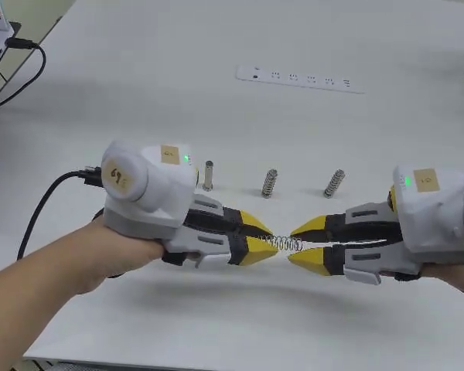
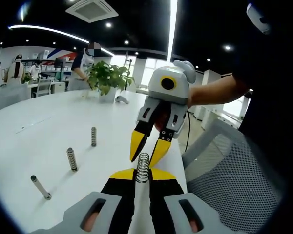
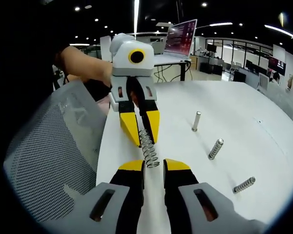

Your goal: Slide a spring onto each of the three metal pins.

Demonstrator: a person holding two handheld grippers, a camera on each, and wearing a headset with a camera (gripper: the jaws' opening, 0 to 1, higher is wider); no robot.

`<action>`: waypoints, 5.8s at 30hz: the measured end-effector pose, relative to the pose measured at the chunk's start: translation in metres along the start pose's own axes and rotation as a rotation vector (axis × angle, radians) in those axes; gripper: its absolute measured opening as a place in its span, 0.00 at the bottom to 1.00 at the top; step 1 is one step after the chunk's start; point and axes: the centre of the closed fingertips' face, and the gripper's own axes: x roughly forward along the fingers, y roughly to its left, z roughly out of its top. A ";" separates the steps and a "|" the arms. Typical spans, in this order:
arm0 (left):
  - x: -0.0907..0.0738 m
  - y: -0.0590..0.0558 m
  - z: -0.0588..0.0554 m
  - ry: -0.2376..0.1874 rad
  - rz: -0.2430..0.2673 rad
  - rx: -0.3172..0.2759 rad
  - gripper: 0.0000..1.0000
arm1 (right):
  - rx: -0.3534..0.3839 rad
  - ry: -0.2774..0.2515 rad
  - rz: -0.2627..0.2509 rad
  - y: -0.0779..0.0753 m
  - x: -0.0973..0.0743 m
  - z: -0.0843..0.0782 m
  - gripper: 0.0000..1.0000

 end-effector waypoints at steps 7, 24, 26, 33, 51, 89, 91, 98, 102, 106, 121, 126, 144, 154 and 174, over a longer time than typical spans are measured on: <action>-0.002 0.000 0.002 -0.006 0.001 -0.001 0.02 | -0.005 0.011 0.026 0.004 0.000 -0.001 0.08; -0.004 0.008 -0.001 -0.005 -0.002 -0.030 0.03 | -0.114 0.042 0.026 0.002 -0.004 0.015 0.08; -0.005 0.009 -0.002 -0.001 0.002 -0.025 0.03 | -0.132 0.048 0.026 0.002 -0.003 0.016 0.08; -0.003 0.007 -0.009 0.037 0.006 0.012 0.02 | -0.133 0.012 0.036 0.007 -0.003 0.026 0.08; 0.009 0.002 -0.009 0.062 -0.008 0.059 0.02 | -0.200 -0.060 0.029 0.018 0.006 0.055 0.08; -0.004 0.006 -0.001 0.016 0.046 0.056 0.03 | -0.098 -0.137 -0.033 0.013 0.017 0.060 0.08; -0.004 0.006 -0.001 0.012 0.046 0.048 0.03 | -0.102 -0.141 -0.032 0.013 0.017 0.061 0.08; -0.006 0.009 -0.002 0.010 0.059 0.004 0.11 | -0.090 -0.159 -0.034 0.012 0.017 0.064 0.08; -0.008 0.013 -0.005 0.019 0.078 0.002 0.20 | -0.090 -0.163 -0.037 0.010 0.017 0.065 0.08; -0.010 0.017 -0.008 0.029 0.101 0.003 0.27 | -0.094 -0.158 -0.040 0.009 0.016 0.065 0.08; -0.035 0.040 -0.014 0.034 0.200 -0.007 0.50 | -0.102 -0.146 -0.085 0.000 0.013 0.062 0.08; -0.049 0.049 -0.021 0.039 0.248 -0.011 0.61 | -0.100 -0.142 -0.108 -0.005 0.011 0.059 0.08; -0.088 0.066 -0.036 0.025 0.359 -0.076 0.85 | -0.079 -0.138 -0.155 -0.017 0.009 0.049 0.08; -0.109 0.074 -0.040 -0.020 0.430 -0.126 0.98 | -0.062 -0.125 -0.169 -0.020 0.010 0.041 0.08; -0.119 0.071 -0.049 -0.016 0.464 -0.153 0.98 | -0.036 -0.133 -0.182 -0.032 0.023 0.045 0.08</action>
